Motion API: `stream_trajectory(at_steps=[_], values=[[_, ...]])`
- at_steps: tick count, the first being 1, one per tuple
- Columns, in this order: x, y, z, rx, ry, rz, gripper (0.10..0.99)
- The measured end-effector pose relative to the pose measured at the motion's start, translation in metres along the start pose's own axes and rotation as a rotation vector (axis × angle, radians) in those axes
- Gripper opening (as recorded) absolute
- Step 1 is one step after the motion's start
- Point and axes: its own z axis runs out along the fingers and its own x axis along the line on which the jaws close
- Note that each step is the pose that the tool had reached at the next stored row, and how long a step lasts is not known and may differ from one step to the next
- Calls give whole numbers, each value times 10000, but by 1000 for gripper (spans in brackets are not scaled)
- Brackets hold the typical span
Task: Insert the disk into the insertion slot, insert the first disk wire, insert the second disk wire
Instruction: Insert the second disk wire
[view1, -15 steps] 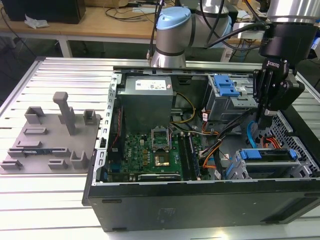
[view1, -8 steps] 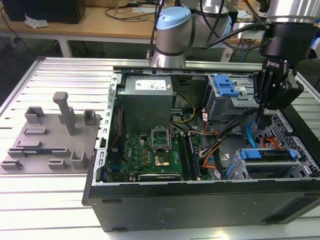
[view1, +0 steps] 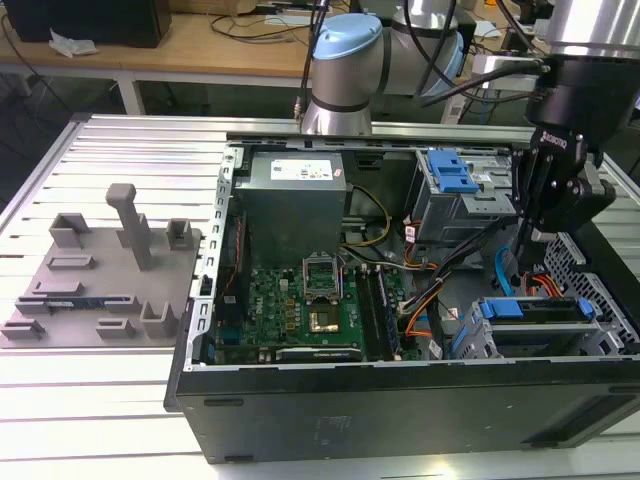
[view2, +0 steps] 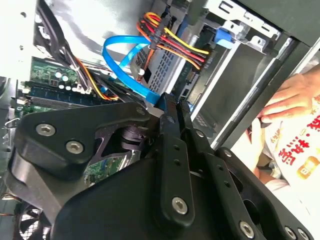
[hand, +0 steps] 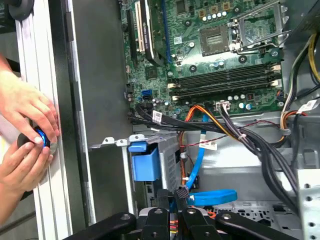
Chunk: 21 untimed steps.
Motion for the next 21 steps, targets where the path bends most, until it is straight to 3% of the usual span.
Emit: stream_trajectory(at_steps=[4,6,7,9,10,12,15,17,21], values=[[126,-14,46,-26,-242,-6,161],[189,-22,69,-55,-515,-11,161],[206,-24,76,-71,-673,-15,161],[242,-30,89,-127,-1259,-29,161],[260,-36,95,-140,-1386,-34,161],[288,-73,106,-146,-1496,-55,161],[322,-104,120,-152,-1593,-72,161],[367,-119,141,-166,-1732,-80,161],[432,-145,176,-186,-1882,-108,161]])
